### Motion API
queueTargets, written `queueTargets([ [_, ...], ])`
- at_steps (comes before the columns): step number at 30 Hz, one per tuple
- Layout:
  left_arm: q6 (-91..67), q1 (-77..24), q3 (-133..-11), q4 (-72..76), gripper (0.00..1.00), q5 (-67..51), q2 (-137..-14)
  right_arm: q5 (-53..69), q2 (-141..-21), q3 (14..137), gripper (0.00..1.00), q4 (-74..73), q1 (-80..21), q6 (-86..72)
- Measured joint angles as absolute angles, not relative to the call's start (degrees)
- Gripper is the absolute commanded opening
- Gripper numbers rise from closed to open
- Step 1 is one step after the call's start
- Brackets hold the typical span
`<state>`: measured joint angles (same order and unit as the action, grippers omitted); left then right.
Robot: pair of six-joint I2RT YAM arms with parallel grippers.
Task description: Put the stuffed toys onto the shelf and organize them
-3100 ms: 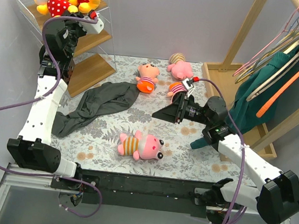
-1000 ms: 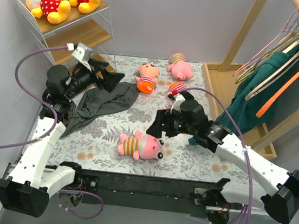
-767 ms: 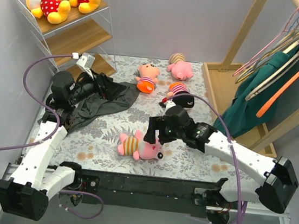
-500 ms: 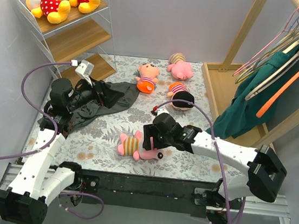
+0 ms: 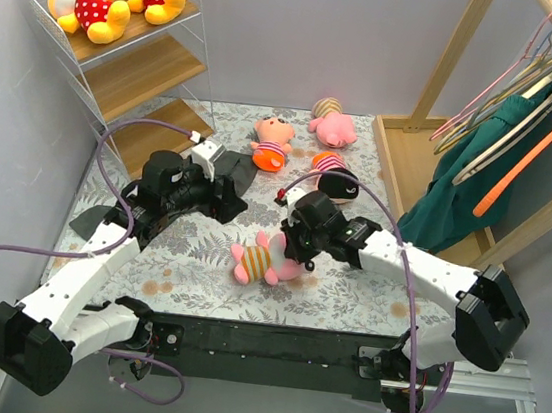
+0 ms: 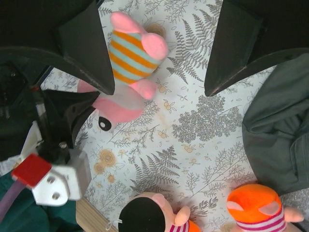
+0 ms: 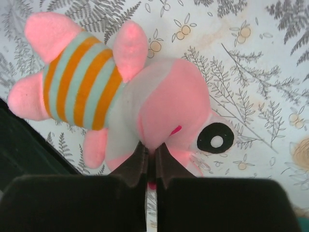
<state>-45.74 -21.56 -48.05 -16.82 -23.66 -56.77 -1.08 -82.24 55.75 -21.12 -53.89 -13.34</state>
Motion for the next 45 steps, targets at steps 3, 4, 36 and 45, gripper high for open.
queueTargets([
  [3,-40.86,-23.33,-48.05,-16.95,0.7,-24.05,-56.71,5.72,-79.94,56.21,0.01,-21.28,-50.02,-8.6],
  [4,-38.79,-23.88,-48.05,-17.04,0.71,-24.82,-56.66,8.29,-79.05,56.45,0.01,-21.61,-48.38,-7.2],
  [36,13.15,-29.19,-58.61,-47.07,0.52,-53.21,-55.61,45.32,-91.22,73.95,0.01,-35.29,-34.94,4.58],
  [45,12.84,-33.43,-56.84,-46.33,0.47,-53.34,-56.84,46.92,-91.26,74.17,0.01,-35.53,-34.94,4.32],
])
